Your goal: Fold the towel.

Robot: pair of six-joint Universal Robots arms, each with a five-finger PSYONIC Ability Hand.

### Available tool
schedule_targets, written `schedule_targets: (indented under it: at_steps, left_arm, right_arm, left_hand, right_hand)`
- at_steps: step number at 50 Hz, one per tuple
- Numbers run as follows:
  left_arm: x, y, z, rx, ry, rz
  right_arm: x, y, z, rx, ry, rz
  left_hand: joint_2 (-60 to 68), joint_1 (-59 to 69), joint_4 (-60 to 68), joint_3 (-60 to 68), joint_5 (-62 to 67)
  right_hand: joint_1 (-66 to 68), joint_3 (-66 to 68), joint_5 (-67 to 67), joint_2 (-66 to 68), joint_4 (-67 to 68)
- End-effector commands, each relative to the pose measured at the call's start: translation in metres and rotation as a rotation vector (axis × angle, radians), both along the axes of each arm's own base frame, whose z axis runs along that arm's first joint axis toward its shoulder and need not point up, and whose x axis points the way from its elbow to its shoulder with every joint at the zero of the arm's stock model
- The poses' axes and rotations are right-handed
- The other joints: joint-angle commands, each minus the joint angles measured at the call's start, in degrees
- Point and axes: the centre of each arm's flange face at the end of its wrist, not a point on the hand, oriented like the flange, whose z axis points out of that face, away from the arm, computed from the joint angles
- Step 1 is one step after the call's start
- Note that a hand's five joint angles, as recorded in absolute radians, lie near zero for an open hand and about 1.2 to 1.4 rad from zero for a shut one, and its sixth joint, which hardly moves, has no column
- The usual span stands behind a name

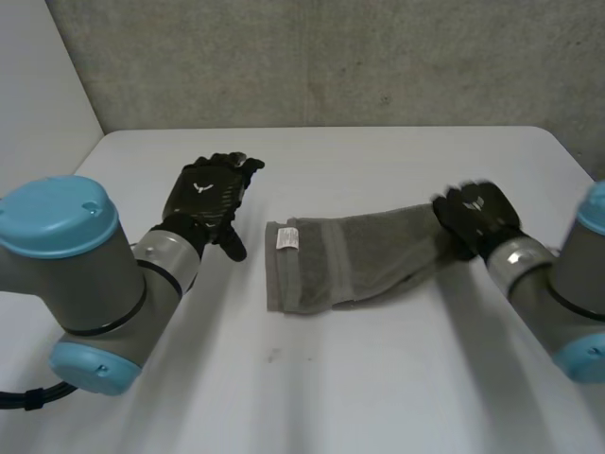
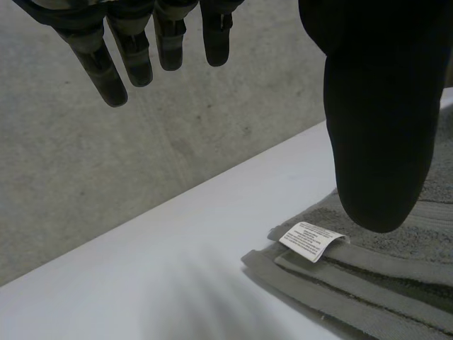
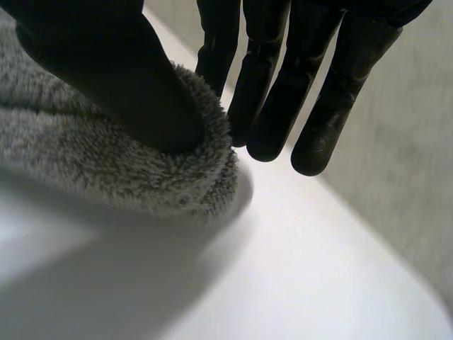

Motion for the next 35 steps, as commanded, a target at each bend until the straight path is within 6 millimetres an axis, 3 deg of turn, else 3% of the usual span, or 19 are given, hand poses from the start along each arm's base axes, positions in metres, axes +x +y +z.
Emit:
schedule_targets:
  at_steps: [1, 2, 3, 5, 7, 11, 12, 13, 14, 15, 16, 17, 18, 19, 21, 23, 29, 31, 35]
  left_arm:
    - [0.016, -0.002, 0.009, -0.012, 0.006, 0.046]
    - [0.016, -0.002, 0.009, -0.012, 0.006, 0.046]
    - [0.019, -0.003, 0.009, -0.012, 0.006, 0.056]
    - [0.023, -0.005, 0.008, -0.008, 0.004, 0.069]
    - [0.029, -0.006, 0.005, 0.003, 0.0, 0.086]
    - [0.03, -0.007, 0.005, 0.006, -0.002, 0.089]
    - [0.031, -0.007, 0.005, 0.006, -0.002, 0.09]
    - [0.031, -0.007, 0.005, 0.006, -0.002, 0.09]
    - [0.031, -0.008, 0.006, 0.001, 0.001, 0.09]
    - [0.03, -0.01, 0.009, -0.007, 0.007, 0.09]
    - [0.03, -0.01, 0.009, -0.007, 0.007, 0.09]
    - [0.029, -0.011, 0.011, -0.013, 0.01, 0.089]
    - [0.027, -0.014, 0.014, -0.025, 0.018, 0.087]
    - [0.027, -0.014, 0.014, -0.025, 0.018, 0.087]
    - [0.024, -0.017, 0.018, -0.034, 0.033, 0.085]
    - [0.014, -0.022, 0.023, -0.032, 0.086, 0.067]
    - [-0.017, -0.015, 0.02, 0.036, 0.147, -0.005]
    - [-0.035, -0.01, 0.008, 0.112, 0.142, -0.041]
    - [-0.051, -0.009, -0.007, 0.18, 0.119, -0.062]
  right_arm:
    - [0.11, 0.051, 0.03, -0.15, -0.002, 0.318]
    - [0.129, 0.07, 0.022, -0.154, 0.03, 0.391]
    - [0.129, 0.07, 0.021, -0.154, 0.03, 0.392]
    - [0.144, 0.089, 0.011, -0.153, 0.07, 0.466]
    - [0.161, 0.118, -0.021, -0.121, 0.154, 0.589]
    - [0.164, 0.125, -0.038, -0.111, 0.204, 0.623]
    - [0.164, 0.124, -0.036, -0.115, 0.199, 0.615]
    - [0.164, 0.123, -0.029, -0.119, 0.179, 0.602]
    - [0.164, 0.123, -0.029, -0.119, 0.179, 0.602]
    - [0.163, 0.121, -0.017, -0.127, 0.147, 0.575]
    - [0.163, 0.121, -0.017, -0.127, 0.146, 0.575]
    - [0.16, 0.115, 0.003, -0.133, 0.09, 0.527]
    - [0.15, 0.103, 0.021, -0.123, 0.022, 0.449]
    - [0.15, 0.103, 0.021, -0.123, 0.021, 0.448]
    - [0.122, 0.071, 0.05, -0.078, -0.135, 0.289]
    - [0.11, 0.061, 0.058, -0.044, -0.21, 0.237]
    - [0.082, 0.048, 0.052, 0.179, -0.319, 0.144]
    - [0.077, 0.045, 0.048, 0.226, -0.32, 0.137]
    - [0.072, 0.036, 0.035, 0.302, -0.315, 0.133]
  left_hand:
    - [0.7, 0.1, 0.5, 0.4, -1.3]
    - [0.7, 0.1, 0.5, 0.4, -1.3]
    - [0.6, -0.1, 0.4, 0.3, -1.5]
    - [0.6, -0.1, 0.4, 0.3, -1.5]
    - [0.6, -0.1, 0.4, 0.3, -1.5]
    - [0.6, -0.1, 0.4, 0.3, -1.5]
    - [0.6, -0.1, 0.4, 0.3, -1.5]
    - [0.6, -0.1, 0.4, 0.3, -1.5]
    - [0.9, 0.3, 0.7, 0.6, -1.1]
    - [1.1, 0.4, 0.9, 0.8, -1.0]
    - [1.1, 0.4, 0.9, 0.8, -1.0]
    - [1.4, 0.8, 1.2, 1.1, -0.6]
    - [1.7, 1.1, 1.5, 1.4, -0.3]
    - [1.7, 1.1, 1.5, 1.4, -0.3]
    - [1.9, 1.3, 1.7, 1.6, -0.1]
    - [2.2, 1.6, 2.0, 1.9, 0.2]
    - [3.3, 2.6, 3.1, 3.0, 1.2]
    - [3.3, 2.6, 3.1, 3.0, 1.2]
    - [3.3, 2.6, 3.1, 3.0, 1.2]
  right_hand:
    - [27.5, 12.2, 14.1, 13.0, 11.7]
    - [27.5, 12.2, 14.1, 13.0, 11.7]
    - [27.5, 12.2, 14.1, 13.0, 11.7]
    - [27.5, 12.2, 14.1, 13.0, 11.7]
    - [27.5, 12.2, 14.1, 13.0, 11.7]
    - [27.5, 12.2, 14.1, 13.0, 11.7]
    - [27.5, 12.2, 14.1, 13.0, 11.7]
    - [1.7, -13.6, -11.7, -12.8, -14.1]
    - [1.5, -13.8, -11.9, -13.0, -14.3]
    - [-25.8, -41.1, -39.2, -40.4, -41.6]
    - [-26.1, -41.4, -39.5, -40.6, -41.9]
    - [-42.5, -57.8, -55.9, -57.0, -58.3]
    - [-42.5, -57.8, -55.9, -57.0, -58.3]
    - [-42.5, -57.8, -55.9, -57.0, -58.3]
    - [-42.5, -57.8, -55.9, -57.0, -58.3]
    - [-42.5, -57.8, -55.9, -57.0, -58.3]
    - [-42.5, -57.8, -55.9, -57.0, -58.3]
    - [-42.5, -57.8, -55.9, -57.0, -58.3]
    - [-42.5, -57.8, -55.9, -57.0, -58.3]
